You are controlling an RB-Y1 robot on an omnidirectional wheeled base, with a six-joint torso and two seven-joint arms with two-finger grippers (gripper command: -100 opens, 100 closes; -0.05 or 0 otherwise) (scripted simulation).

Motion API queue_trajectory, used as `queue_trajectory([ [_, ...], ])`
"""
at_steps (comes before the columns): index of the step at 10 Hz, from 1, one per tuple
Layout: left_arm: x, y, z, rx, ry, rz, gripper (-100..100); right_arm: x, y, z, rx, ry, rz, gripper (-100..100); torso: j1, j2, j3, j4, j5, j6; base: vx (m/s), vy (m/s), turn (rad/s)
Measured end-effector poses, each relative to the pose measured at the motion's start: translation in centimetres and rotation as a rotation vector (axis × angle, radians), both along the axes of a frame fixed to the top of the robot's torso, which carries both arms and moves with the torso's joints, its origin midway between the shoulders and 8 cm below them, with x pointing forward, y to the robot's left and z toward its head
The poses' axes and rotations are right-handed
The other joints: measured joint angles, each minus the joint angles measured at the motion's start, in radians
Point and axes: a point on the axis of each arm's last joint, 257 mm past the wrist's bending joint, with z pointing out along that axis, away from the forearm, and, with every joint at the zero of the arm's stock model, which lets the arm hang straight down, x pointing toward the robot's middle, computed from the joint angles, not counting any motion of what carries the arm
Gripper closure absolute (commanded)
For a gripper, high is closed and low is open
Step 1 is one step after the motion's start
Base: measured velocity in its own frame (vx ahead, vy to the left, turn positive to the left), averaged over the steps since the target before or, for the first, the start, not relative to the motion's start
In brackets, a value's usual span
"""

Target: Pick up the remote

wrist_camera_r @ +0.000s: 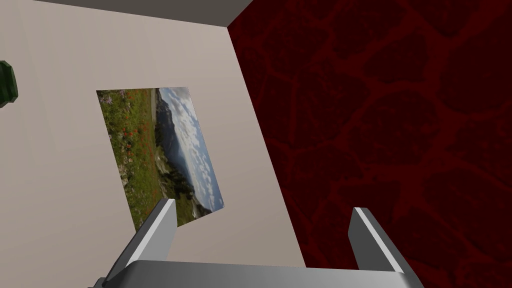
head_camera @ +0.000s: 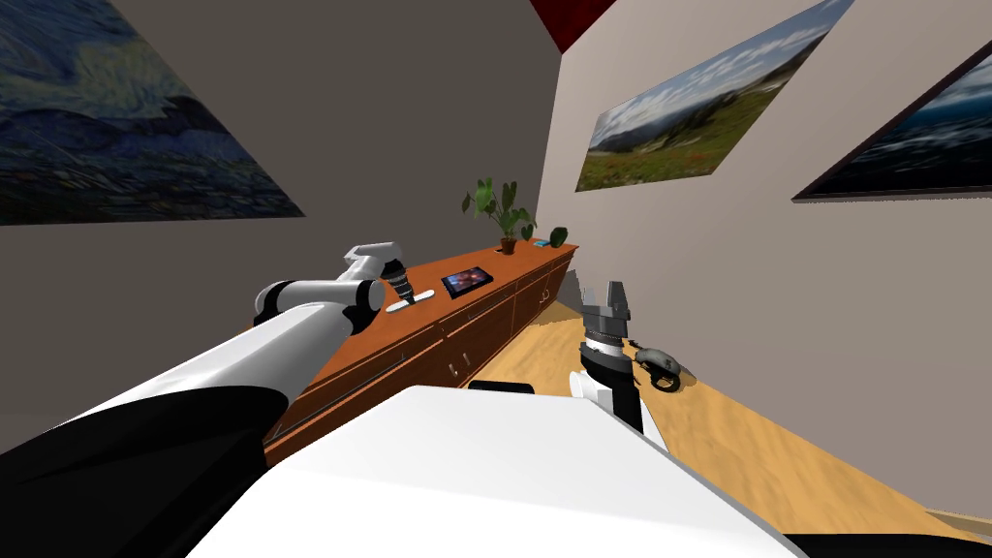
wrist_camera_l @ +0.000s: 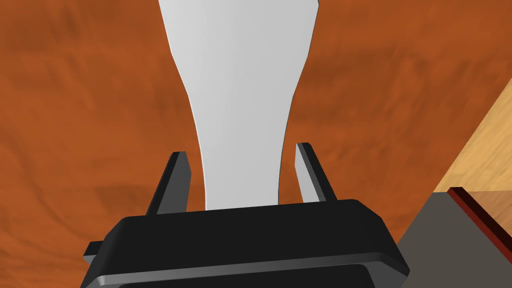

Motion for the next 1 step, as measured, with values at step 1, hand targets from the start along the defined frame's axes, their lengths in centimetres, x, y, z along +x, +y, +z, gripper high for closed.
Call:
queue_trajectory([
  [1,-0.05,-0.04,0.05,-0.001,0.002,0.001,0,0.0,0.0,0.0,0.0,0.0,0.0,0,0.0,0.0,0.0,0.0,0.0,0.0,0.0,0.0,0.0],
])
